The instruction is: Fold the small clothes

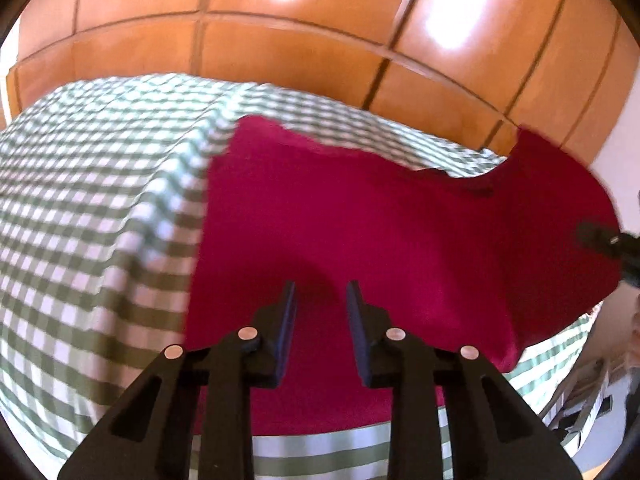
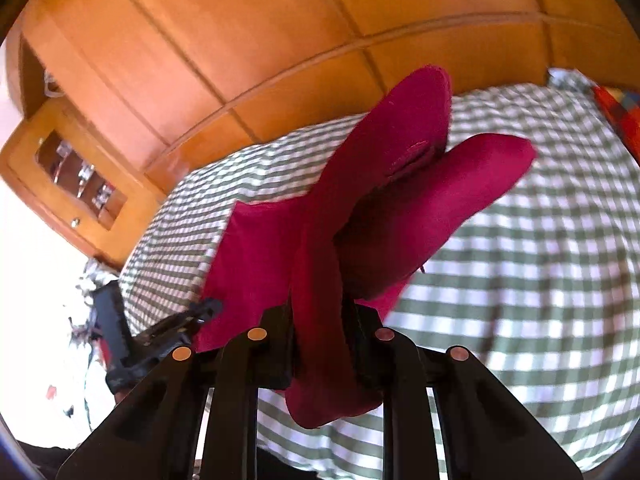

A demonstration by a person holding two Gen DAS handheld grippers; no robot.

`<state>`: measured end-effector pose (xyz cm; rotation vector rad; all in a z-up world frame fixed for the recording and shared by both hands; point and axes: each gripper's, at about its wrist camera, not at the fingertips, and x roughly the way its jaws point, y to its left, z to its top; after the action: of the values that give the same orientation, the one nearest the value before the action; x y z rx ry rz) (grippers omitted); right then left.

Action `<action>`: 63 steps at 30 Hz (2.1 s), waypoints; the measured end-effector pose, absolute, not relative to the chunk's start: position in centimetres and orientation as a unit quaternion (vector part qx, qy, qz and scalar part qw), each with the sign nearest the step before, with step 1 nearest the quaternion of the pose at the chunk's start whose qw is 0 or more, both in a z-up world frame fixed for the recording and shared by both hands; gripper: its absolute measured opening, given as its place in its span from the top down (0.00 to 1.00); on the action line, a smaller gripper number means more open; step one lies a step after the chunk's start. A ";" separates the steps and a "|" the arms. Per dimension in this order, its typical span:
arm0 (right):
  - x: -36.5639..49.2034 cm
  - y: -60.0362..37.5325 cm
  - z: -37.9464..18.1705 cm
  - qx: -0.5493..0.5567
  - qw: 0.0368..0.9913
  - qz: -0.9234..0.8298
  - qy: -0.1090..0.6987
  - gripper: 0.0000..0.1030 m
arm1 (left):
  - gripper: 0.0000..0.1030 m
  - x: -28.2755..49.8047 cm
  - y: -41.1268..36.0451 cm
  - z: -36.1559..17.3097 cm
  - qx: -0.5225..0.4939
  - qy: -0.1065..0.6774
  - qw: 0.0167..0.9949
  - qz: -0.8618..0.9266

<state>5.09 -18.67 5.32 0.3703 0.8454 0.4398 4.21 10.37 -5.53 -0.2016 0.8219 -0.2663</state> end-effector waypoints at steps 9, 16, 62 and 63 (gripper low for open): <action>7.1 -7.8 5.4 0.100 0.853 0.265 0.438 0.83 | 0.80 4.7 12.5 -7.1 -0.146 0.411 0.889 -0.140; 7.4 -1.8 3.2 0.047 0.833 0.294 0.467 0.83 | 0.80 4.0 16.2 -6.1 -0.214 0.397 0.880 -0.149; 2.2 -9.5 -0.6 0.106 0.842 0.326 0.417 0.46 | 1.00 9.4 12.1 3.9 -0.119 0.293 0.926 -0.204; 2.2 -9.2 -0.7 0.101 0.843 0.325 0.417 0.46 | 1.00 8.8 12.1 3.9 -0.102 0.289 0.931 -0.199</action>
<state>2.22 -9.17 -0.65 0.2131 0.8814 0.6855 8.83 12.13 3.95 -0.2081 0.5911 -0.4082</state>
